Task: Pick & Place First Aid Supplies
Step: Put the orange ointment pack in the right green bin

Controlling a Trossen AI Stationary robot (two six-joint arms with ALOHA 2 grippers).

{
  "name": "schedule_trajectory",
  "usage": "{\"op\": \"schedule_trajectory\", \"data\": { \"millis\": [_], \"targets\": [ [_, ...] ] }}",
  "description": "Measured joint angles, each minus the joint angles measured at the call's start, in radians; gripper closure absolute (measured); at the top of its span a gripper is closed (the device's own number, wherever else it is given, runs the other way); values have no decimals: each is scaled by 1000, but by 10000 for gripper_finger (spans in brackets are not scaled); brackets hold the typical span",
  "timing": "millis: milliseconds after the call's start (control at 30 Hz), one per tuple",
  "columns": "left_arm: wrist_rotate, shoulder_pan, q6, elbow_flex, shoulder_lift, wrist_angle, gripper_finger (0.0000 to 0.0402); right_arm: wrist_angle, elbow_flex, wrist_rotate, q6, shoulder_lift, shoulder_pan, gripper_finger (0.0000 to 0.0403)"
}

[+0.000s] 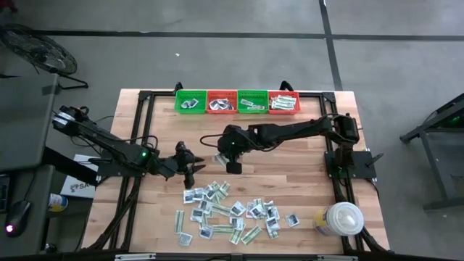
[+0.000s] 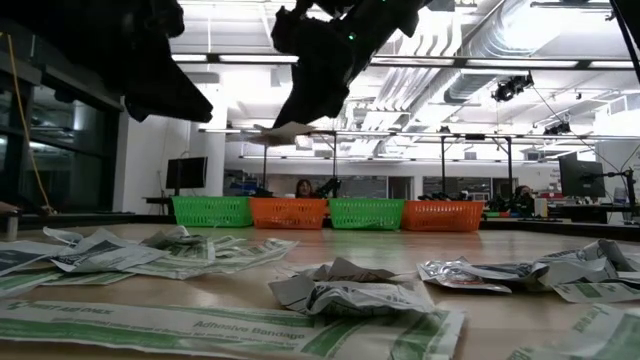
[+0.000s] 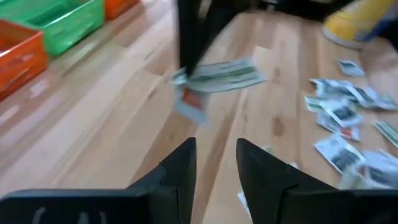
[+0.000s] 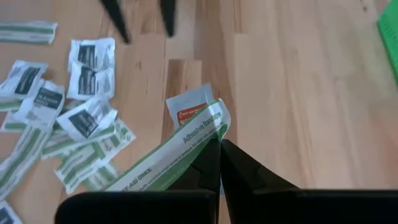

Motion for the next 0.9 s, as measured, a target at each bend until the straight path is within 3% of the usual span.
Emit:
{"op": "schedule_trajectory", "data": {
  "millis": [233, 600, 900],
  "targets": [
    [-17, 59, -116, -1, 28, 1, 289, 5, 0, 15, -2, -4, 1, 402],
    [230, 202, -68, 0, 84, 133, 289, 27, 0, 18, -21, -4, 2, 402],
    [278, 217, -62, 0, 141, 219, 289, 49, 0, 21, -23, -4, 2, 402]
  ]
}}
